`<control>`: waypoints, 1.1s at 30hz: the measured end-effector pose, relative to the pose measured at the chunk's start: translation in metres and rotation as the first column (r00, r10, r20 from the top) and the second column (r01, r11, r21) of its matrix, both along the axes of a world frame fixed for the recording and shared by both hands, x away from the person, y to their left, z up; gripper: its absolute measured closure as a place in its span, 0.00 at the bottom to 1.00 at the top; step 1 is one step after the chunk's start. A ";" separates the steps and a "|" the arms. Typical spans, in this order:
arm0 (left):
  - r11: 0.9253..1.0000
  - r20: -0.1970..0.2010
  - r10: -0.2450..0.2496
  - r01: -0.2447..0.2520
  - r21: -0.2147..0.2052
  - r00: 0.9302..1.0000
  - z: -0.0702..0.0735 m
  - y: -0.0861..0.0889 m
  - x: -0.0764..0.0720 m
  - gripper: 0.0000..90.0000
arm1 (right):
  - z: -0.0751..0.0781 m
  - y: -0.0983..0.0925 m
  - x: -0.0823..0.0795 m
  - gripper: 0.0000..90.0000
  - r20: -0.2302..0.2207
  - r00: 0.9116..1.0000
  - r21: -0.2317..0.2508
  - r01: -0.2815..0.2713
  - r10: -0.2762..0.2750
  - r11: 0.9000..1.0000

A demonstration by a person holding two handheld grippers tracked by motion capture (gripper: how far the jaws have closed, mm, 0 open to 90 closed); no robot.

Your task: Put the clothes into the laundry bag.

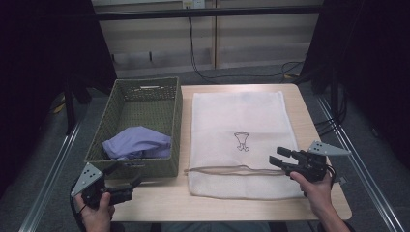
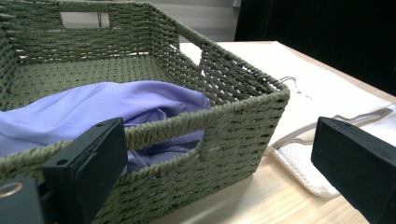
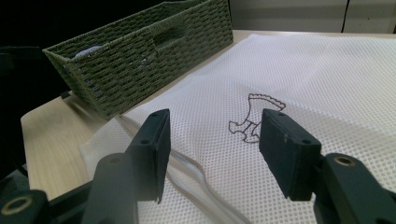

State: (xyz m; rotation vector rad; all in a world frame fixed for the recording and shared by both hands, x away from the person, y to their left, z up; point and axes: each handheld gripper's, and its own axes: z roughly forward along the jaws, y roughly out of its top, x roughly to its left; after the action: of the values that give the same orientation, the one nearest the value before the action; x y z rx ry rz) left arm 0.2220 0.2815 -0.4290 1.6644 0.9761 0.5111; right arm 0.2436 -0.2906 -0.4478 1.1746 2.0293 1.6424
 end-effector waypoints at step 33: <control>0.999 0.009 0.048 -0.049 0.023 0.999 -0.001 0.001 -0.010 0.03 | -0.008 0.017 0.012 0.44 -0.022 0.997 -0.085 -0.070 0.068 0.994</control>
State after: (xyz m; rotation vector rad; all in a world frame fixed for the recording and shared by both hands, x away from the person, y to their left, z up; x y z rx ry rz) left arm 0.2122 0.2825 -0.4304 1.6607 1.0096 0.5634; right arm 0.2554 -0.2731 -0.4555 1.1062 2.1518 1.5631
